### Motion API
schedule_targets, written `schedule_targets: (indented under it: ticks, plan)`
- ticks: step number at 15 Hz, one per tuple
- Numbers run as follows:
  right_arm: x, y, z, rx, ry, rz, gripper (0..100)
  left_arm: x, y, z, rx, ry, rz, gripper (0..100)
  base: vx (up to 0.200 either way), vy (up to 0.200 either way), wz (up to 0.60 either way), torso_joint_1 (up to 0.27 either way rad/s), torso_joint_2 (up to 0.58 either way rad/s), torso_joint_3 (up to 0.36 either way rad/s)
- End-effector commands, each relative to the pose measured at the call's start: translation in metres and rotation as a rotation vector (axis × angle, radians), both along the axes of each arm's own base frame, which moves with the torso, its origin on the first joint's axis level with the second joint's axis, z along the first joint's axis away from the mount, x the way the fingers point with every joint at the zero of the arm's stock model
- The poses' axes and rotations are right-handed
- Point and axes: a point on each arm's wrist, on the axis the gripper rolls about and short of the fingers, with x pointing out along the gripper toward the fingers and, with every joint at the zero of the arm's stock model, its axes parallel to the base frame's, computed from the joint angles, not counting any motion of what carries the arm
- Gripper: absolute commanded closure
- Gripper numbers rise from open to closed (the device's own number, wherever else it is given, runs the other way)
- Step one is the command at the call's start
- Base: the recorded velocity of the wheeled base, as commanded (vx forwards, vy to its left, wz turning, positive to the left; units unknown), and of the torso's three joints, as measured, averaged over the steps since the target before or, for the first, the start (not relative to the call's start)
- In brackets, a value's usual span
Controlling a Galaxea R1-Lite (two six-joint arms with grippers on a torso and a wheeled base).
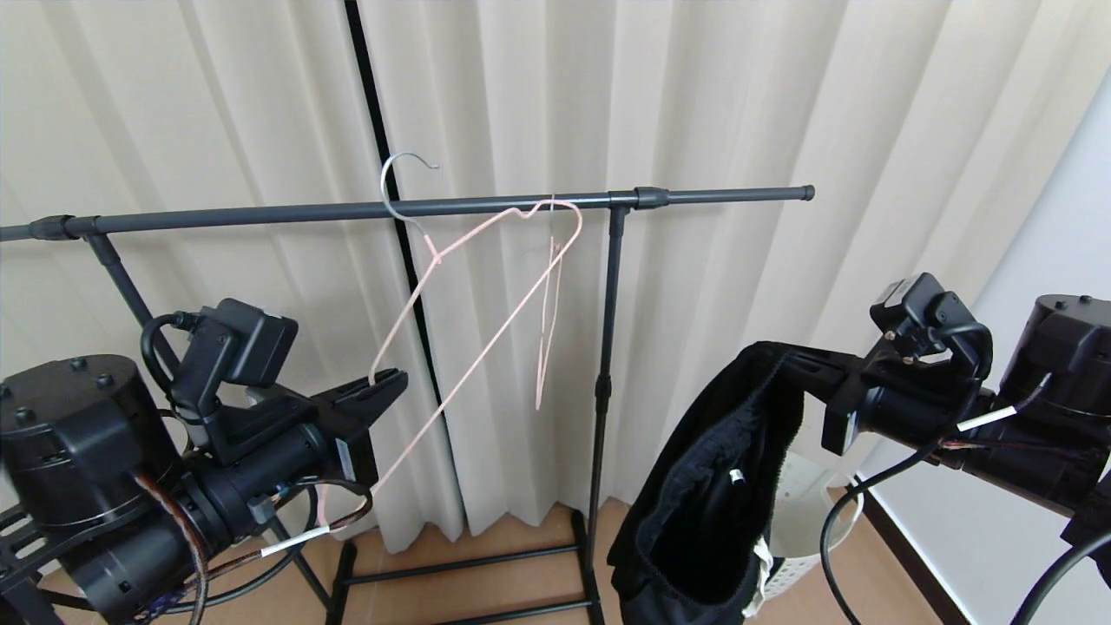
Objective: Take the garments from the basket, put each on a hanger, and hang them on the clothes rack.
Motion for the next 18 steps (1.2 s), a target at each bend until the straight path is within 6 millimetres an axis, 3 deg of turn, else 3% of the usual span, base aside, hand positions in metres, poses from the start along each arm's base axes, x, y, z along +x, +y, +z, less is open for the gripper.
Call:
schedule_targets:
  ticks: [1, 3, 6, 12, 18]
  plan:
    - [0.005, 0.000, -0.004, -0.005, 0.012, -0.006, 100, -0.007, -0.001, 0.007, -0.020, -0.027, -0.114, 100, 0.000, 0.000, 0.00, 0.000, 0.00, 0.000]
    - [0.007, 0.000, -0.003, -0.007, 0.007, -0.028, 100, -0.010, -0.004, 0.004, -0.008, -0.020, -0.213, 100, 0.000, 0.000, 0.00, 0.000, 0.00, 0.000]
    - [0.015, 0.000, -0.003, -0.017, 0.001, -0.096, 100, -0.015, -0.004, -0.020, 0.083, 0.028, -0.334, 100, 0.000, 0.000, 0.00, 0.000, 0.00, 0.000]
    - [0.035, -0.007, -0.003, -0.072, -0.037, -0.281, 100, -0.016, -0.005, -0.058, 0.179, 0.014, -0.367, 100, 0.000, 0.000, 0.00, 0.000, 0.00, 0.000]
    - [0.051, -0.007, -0.010, -0.124, -0.039, -0.423, 100, -0.025, -0.024, -0.075, 0.187, 0.016, -0.465, 100, 0.000, 0.000, 0.00, 0.000, 0.00, 0.000]
